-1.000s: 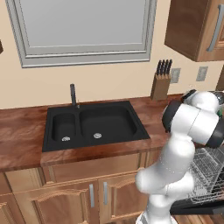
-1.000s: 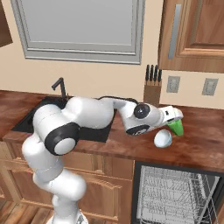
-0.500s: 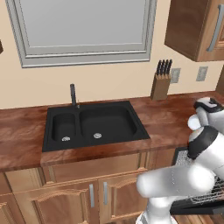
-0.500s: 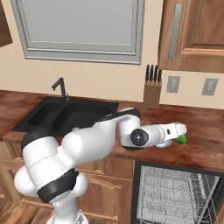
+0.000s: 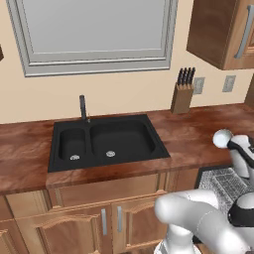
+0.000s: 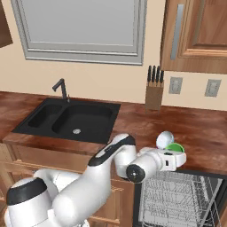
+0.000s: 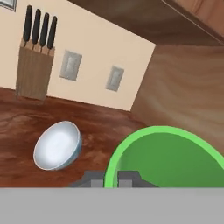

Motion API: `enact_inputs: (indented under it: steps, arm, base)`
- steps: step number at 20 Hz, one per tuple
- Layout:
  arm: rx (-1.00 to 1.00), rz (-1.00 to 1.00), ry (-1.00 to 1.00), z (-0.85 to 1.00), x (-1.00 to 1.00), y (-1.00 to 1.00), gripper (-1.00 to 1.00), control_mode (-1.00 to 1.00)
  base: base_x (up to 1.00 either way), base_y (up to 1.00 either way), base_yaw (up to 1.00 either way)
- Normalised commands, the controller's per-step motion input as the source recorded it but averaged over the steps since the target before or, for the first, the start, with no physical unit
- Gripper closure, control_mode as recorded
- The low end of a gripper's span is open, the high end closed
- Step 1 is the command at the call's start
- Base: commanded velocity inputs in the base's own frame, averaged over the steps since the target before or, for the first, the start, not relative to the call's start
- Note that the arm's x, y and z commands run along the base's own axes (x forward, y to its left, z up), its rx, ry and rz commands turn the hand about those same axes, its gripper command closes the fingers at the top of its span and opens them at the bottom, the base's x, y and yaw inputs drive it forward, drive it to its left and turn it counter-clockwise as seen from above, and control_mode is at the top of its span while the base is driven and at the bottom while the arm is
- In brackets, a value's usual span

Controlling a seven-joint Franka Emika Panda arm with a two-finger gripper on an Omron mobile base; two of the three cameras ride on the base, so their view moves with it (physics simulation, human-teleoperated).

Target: Pick up the cup and bowl from the counter, place them in the dishwasher, and close the dishwasher door.

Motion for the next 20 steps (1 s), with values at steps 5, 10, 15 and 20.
enact_inputs:
  steps: [5, 10, 15, 20]
  arm:
    - [0.41, 0.00, -0.09, 0.90, -0.55, -0.01, 1.00, -1.00]
    - [0.46, -0.02, -0.03, 0.74, -0.45, -0.04, 1.00, -1.00]
    - [0.41, 0.00, 0.00, 0.07, -0.17, -0.16, 1.00, -1.00]
    - [0.33, 0.00, -0.05, -0.39, -0.12, -0.12, 1.00, -1.00]
  base:
    - [0.00, 0.00, 0.00]
    - [0.00, 0.00, 0.00]
    - [0.00, 0.00, 0.00]
    - [0.00, 0.00, 0.00]
